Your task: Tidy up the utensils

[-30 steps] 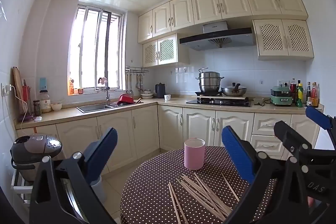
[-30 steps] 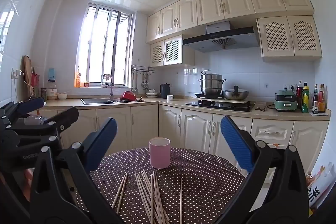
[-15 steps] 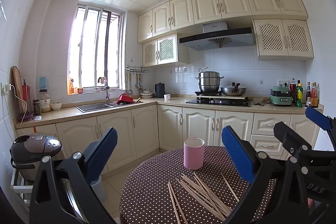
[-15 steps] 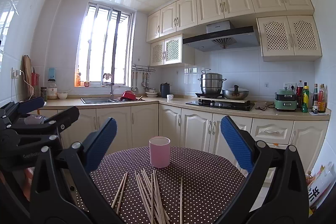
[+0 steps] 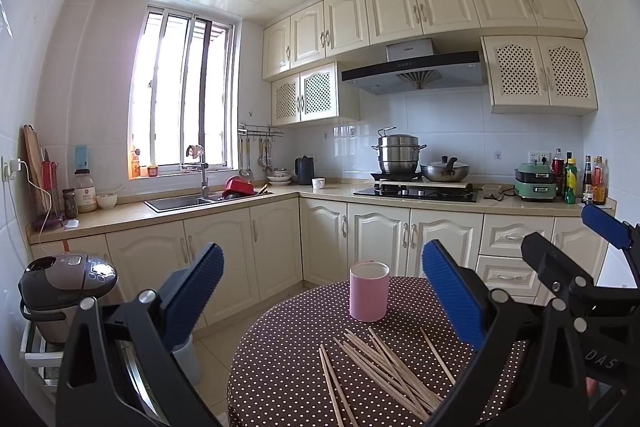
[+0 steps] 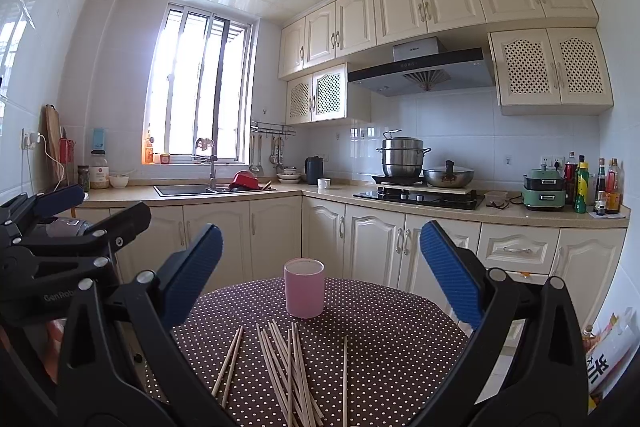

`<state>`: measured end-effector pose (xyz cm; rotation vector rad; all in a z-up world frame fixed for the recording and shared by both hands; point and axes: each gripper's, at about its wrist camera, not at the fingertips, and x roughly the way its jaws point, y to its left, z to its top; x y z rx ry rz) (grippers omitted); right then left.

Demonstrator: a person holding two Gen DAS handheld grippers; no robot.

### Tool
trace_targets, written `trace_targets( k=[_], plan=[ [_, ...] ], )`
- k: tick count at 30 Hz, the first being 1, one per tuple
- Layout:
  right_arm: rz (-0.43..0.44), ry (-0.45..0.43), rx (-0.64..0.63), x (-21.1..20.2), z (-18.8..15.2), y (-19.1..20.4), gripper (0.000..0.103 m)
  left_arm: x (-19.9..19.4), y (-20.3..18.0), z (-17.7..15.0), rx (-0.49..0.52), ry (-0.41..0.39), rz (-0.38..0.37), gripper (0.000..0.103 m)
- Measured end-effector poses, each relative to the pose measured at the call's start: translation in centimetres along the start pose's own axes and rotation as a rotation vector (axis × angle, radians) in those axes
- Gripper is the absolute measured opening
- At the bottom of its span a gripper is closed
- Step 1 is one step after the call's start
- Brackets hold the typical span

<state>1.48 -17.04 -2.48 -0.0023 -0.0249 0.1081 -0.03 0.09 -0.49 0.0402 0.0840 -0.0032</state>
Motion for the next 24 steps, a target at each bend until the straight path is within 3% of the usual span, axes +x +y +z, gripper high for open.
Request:
trace_targets(
  k=[24],
  plan=[
    [0.001, 0.006, 0.004, -0.08, -0.02, -0.37, 0.097, 0.18, -0.23, -0.07, 0.000, 0.006, -0.003, 0.098]
  ],
)
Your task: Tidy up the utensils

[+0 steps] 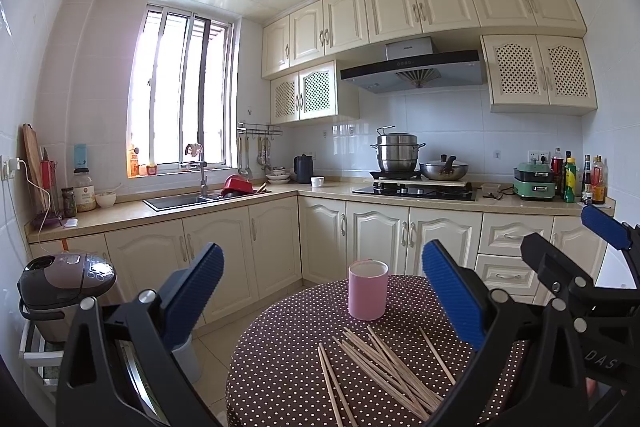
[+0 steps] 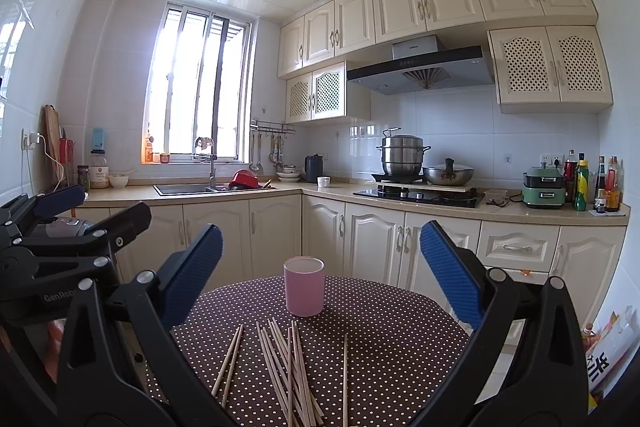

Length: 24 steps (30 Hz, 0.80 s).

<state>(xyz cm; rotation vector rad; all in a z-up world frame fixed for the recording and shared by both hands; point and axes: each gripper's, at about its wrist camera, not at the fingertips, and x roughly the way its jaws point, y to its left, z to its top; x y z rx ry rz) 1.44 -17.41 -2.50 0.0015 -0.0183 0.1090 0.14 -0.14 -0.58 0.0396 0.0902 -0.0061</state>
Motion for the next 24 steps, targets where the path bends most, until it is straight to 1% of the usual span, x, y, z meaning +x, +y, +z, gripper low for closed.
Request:
trace_targets(
  k=[14, 24],
  plan=[
    [-0.001, 0.011, 0.002, 0.2, -0.2, -0.1, 0.097, 0.0, 0.1, -0.2, 0.000, 0.003, 0.000, 0.098],
    [0.000, 0.038, 0.009, 1.3, -0.5, -0.7, 0.097, 1.4, 0.0, -0.9, 0.008, 0.037, 0.001, 0.098]
  ],
)
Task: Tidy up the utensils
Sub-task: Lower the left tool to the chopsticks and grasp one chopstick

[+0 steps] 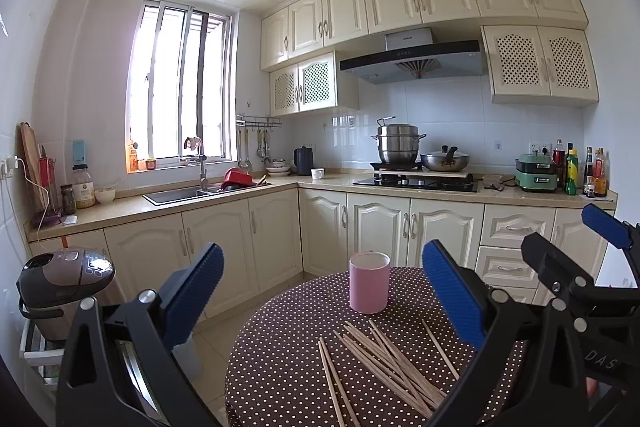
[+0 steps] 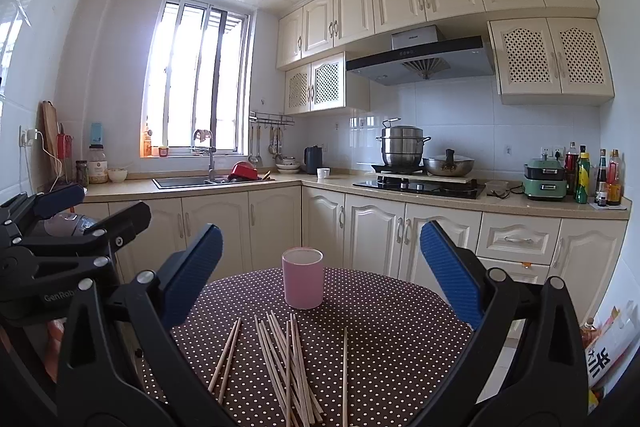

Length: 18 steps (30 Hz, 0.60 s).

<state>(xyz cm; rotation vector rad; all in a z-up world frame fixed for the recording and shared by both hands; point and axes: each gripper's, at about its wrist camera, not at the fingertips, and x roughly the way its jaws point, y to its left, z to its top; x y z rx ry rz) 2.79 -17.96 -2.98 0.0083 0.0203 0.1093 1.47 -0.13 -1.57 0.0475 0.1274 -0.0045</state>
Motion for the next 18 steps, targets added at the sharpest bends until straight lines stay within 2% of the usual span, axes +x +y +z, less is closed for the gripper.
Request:
trace_targets(
  k=[6, 10, 13, 18],
  plan=[
    [-0.003, 0.051, 0.008, 1.7, -0.9, -0.3, 0.097, 2.1, -0.4, -0.8, 0.012, 0.062, -0.006, 0.098],
    [-0.001, 0.124, 0.024, 3.6, -2.1, -1.0, 0.097, 4.6, -0.6, -1.7, 0.035, 0.139, -0.020, 0.098],
    [-0.024, 0.183, 0.031, 5.2, -3.3, -1.6, 0.097, 7.2, -0.3, -2.9, 0.037, 0.223, -0.034, 0.098],
    [-0.052, 0.320, 0.046, 8.6, -6.1, -2.9, 0.097, 12.3, 1.1, -6.2, 0.001, 0.407, -0.044, 0.098]
  ],
)
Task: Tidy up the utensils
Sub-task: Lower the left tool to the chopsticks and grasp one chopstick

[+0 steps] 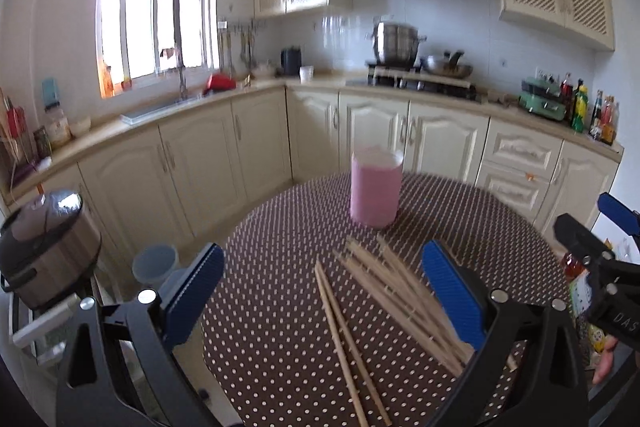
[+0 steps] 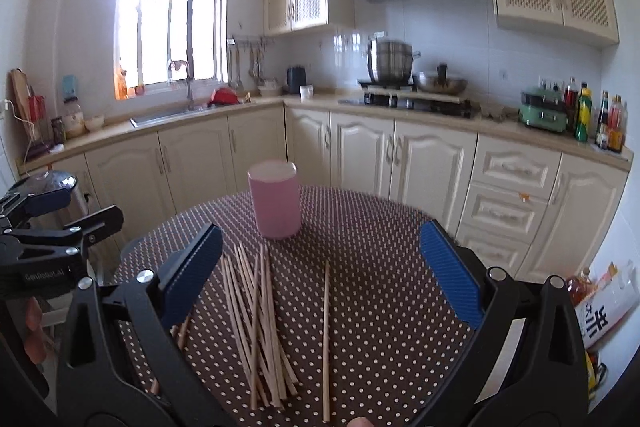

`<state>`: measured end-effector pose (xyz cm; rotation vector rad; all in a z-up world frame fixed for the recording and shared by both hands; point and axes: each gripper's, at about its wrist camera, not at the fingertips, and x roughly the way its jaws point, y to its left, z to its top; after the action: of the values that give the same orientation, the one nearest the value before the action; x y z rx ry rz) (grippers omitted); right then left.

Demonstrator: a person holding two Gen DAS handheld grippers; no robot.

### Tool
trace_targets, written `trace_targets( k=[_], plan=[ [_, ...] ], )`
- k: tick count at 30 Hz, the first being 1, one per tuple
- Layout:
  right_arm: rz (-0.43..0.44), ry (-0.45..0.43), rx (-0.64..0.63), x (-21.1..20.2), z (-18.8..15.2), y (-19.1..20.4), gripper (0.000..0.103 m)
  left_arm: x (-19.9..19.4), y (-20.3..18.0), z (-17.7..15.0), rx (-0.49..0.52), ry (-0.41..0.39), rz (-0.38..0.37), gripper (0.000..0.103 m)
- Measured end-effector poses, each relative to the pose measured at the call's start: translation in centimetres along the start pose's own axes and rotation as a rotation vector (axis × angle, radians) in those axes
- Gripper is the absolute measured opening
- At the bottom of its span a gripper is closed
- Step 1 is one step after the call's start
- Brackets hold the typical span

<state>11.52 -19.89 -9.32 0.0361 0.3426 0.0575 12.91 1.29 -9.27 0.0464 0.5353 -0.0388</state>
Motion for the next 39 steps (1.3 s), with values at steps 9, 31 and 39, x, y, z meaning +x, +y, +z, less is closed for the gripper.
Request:
trace_targets(
  k=[9, 31, 39],
  plan=[
    [-0.022, 0.181, 0.022, 5.7, -3.0, -1.4, 0.097, 9.7, 2.0, -3.5, 0.002, 0.280, 0.074, 0.098],
    [-0.028, 0.392, -0.005, 14.0, -5.3, -2.3, 0.097, 19.0, 2.5, -5.5, 0.037, 0.454, 0.118, 0.098],
    [0.056, 0.535, -0.035, 18.8, -5.6, -2.0, 0.055, 19.8, 2.9, -4.7, -0.004, 0.474, 0.003, 0.061]
  ],
)
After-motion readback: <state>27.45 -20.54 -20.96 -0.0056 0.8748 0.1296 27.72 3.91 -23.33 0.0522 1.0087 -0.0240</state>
